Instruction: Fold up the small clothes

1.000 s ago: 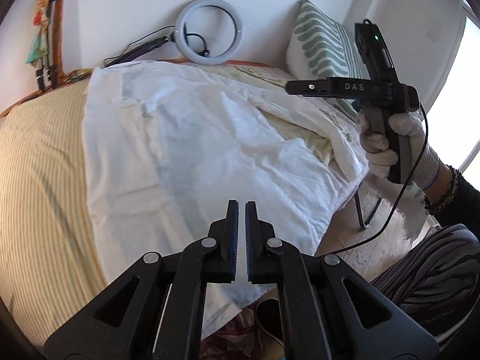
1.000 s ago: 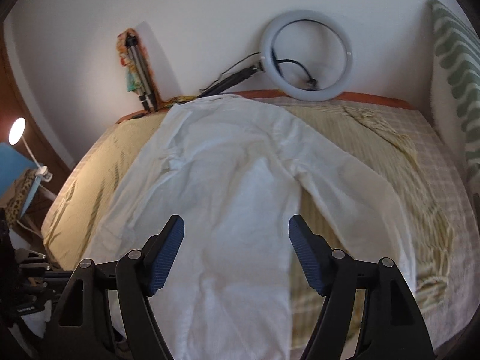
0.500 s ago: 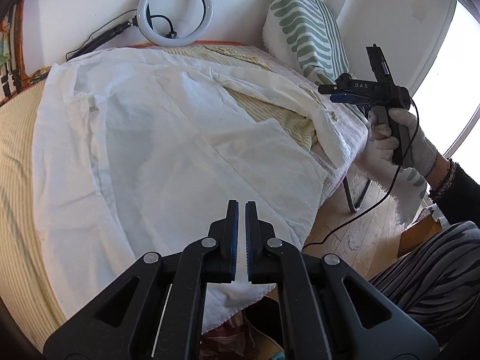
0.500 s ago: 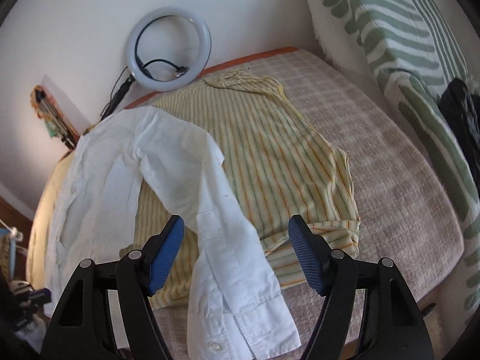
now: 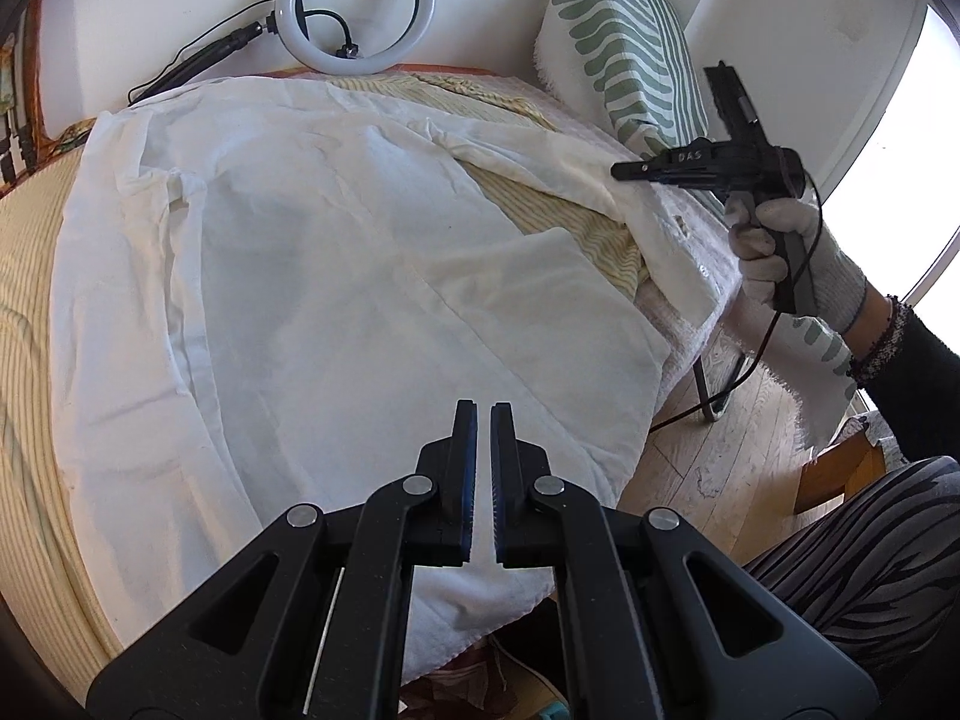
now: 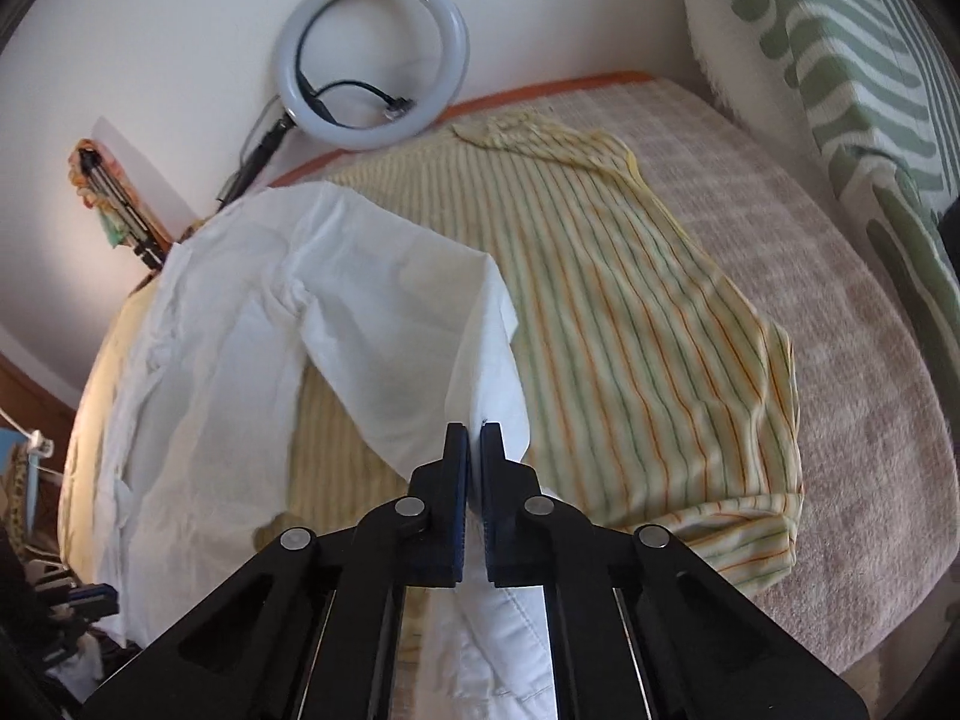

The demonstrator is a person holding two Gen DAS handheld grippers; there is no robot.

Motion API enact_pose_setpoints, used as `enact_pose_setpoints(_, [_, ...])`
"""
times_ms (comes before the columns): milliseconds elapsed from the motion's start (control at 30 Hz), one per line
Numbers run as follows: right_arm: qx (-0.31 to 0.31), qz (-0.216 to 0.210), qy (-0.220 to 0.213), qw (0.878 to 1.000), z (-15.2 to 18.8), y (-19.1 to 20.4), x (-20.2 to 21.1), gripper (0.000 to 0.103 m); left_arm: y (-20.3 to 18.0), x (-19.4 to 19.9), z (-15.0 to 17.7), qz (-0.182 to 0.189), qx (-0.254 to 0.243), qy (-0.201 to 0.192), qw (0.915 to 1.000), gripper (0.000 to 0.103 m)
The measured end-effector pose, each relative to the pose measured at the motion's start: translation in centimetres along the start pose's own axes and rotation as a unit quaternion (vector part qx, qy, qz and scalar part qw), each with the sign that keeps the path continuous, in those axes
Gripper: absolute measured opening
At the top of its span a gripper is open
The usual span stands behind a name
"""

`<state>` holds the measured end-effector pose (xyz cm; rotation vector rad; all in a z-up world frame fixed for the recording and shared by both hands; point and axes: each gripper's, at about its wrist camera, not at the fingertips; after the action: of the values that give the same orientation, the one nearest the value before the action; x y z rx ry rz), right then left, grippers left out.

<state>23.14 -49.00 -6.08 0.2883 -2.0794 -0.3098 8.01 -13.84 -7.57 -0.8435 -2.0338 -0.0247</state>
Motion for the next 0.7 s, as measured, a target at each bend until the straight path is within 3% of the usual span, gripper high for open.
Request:
enact_pose_setpoints(200, [0.083,-0.007,-0.03,0.996,-0.2,6.7,3.2,0.003,0.7,0.1,0.1,0.005,0.016,-0.004,0.9999,0.001])
enact_pose_setpoints(367, [0.178,-0.018,-0.026,0.983,1.4,14.0,4.0,0.003,1.3,0.7,0.0,0.015,0.027,-0.013,0.9994,0.001])
enact_pose_setpoints(567, [0.281,-0.033,0.036,0.958,5.4,20.7,0.8,0.003,2.1,1.6,0.2,0.012,0.033,-0.02,0.9992,0.001])
enact_pose_setpoints(633, [0.295,-0.059,0.065,0.952,6.5,21.6,-0.3,0.004,2.4,1.7,0.3,0.008,0.036,-0.02,0.9991,0.001])
enact_pose_setpoints(700, [0.295,-0.079,0.079,0.949,7.1,22.0,-0.6,0.014,2.7,1.9,0.3,0.005,0.04,-0.021,0.999,0.001])
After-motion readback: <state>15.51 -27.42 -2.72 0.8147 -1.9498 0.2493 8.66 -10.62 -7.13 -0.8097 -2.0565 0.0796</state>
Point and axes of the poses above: each gripper's, at about its wrist camera, not at the fingertips, and x roughly against the way its jaws point, y to its left, z to its underside, and after that the axes turned 1 degree about -x, right-handed
